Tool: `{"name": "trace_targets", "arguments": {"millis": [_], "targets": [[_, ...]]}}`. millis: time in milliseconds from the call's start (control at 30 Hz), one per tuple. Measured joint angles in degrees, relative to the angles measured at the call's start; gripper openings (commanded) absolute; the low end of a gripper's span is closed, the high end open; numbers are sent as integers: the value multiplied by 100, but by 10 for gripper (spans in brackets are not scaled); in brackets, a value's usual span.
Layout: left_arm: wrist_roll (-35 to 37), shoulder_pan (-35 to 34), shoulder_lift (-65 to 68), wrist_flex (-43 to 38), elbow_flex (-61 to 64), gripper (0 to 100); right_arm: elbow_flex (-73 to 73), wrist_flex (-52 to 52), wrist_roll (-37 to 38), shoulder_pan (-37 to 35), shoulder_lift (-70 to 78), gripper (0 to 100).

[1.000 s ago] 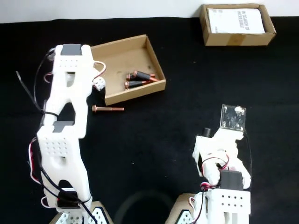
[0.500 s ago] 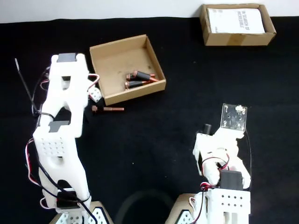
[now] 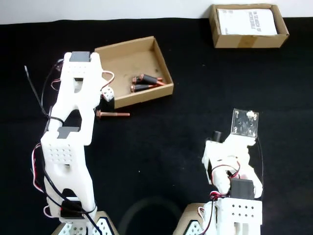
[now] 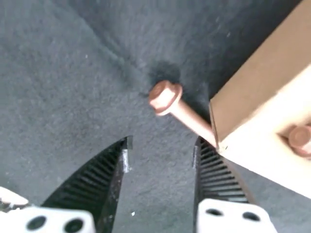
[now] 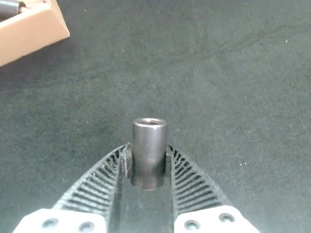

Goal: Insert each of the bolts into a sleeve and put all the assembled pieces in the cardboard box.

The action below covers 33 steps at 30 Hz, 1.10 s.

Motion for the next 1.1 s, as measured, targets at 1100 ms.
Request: {"name": "trace_targets", "arguments": {"millis": [1100], "targets": [[-176,316,1407,290,-1530,8,0,114,0,0,0,7]]}}
